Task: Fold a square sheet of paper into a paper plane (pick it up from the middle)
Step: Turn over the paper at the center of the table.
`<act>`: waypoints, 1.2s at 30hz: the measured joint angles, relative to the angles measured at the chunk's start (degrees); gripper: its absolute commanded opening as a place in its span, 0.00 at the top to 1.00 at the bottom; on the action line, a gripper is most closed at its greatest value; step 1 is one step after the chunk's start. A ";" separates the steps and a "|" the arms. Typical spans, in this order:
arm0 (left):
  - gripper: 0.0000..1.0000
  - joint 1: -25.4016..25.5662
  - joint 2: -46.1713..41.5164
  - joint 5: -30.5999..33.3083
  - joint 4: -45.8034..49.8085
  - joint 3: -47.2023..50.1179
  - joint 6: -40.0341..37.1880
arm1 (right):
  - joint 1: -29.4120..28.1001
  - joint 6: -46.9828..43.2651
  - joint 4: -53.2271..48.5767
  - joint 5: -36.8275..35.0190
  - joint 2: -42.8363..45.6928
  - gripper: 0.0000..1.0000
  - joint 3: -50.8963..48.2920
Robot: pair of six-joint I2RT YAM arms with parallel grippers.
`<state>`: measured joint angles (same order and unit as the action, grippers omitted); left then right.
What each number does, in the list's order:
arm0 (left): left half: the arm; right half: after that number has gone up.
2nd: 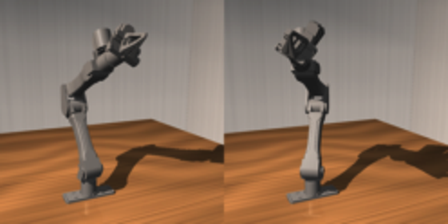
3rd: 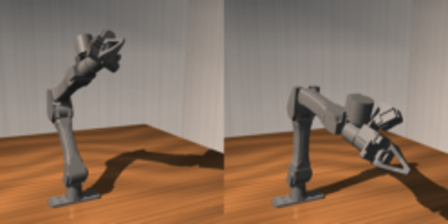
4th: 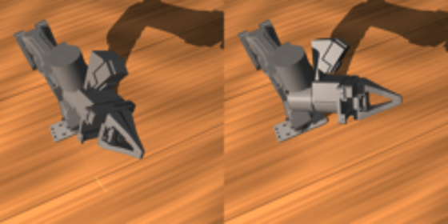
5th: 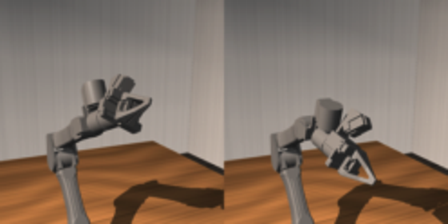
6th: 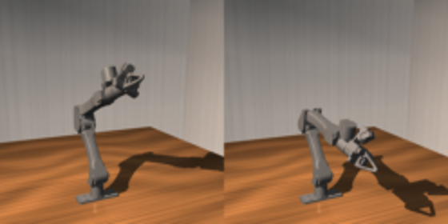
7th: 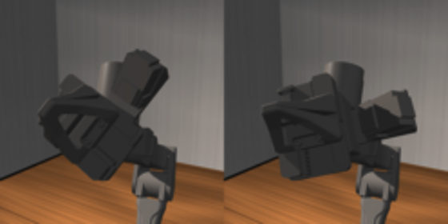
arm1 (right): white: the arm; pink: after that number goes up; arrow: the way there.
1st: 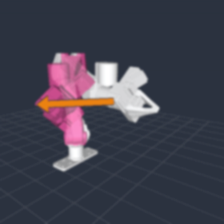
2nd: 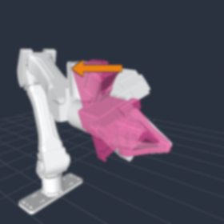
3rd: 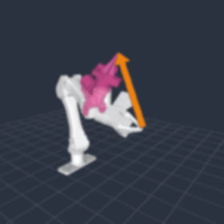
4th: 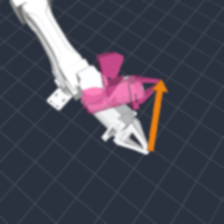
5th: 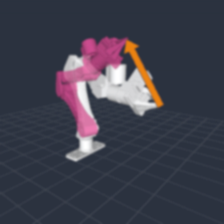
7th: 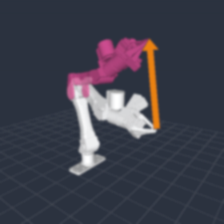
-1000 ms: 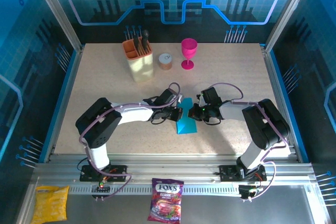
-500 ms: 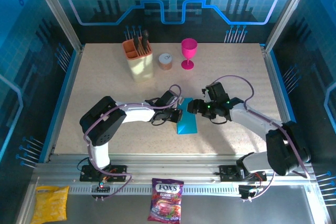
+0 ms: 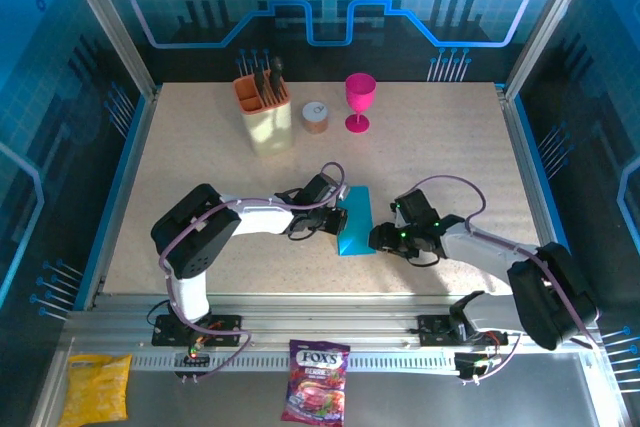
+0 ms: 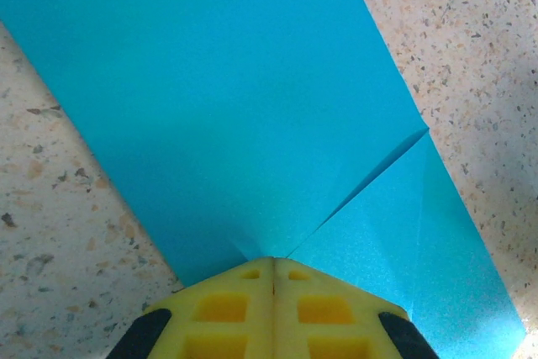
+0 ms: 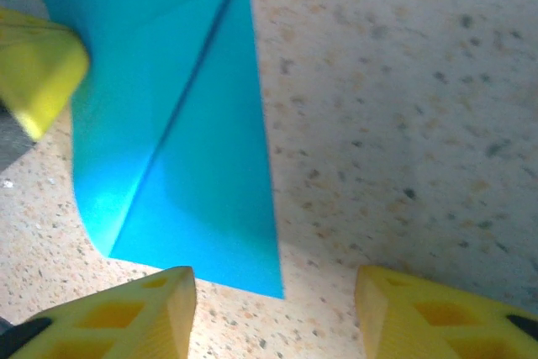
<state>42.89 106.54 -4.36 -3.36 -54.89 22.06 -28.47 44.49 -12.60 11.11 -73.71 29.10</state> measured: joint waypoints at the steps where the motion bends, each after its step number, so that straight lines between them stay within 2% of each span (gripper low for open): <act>1: 0.94 0.00 0.00 0.00 0.00 0.00 0.00 | -0.24 0.35 0.83 0.09 -0.24 0.54 0.02; 10: 0.95 0.00 -0.02 -0.02 -0.63 0.37 0.02 | -0.83 1.68 4.46 0.44 -4.72 0.58 0.76; 36: 0.96 0.00 -0.09 -0.04 -1.33 0.76 0.00 | -0.98 3.04 -2.62 0.85 -9.84 0.60 7.34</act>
<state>42.89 106.45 -4.40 -4.69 -54.13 22.06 -29.45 47.53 -15.22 11.97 -83.55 36.45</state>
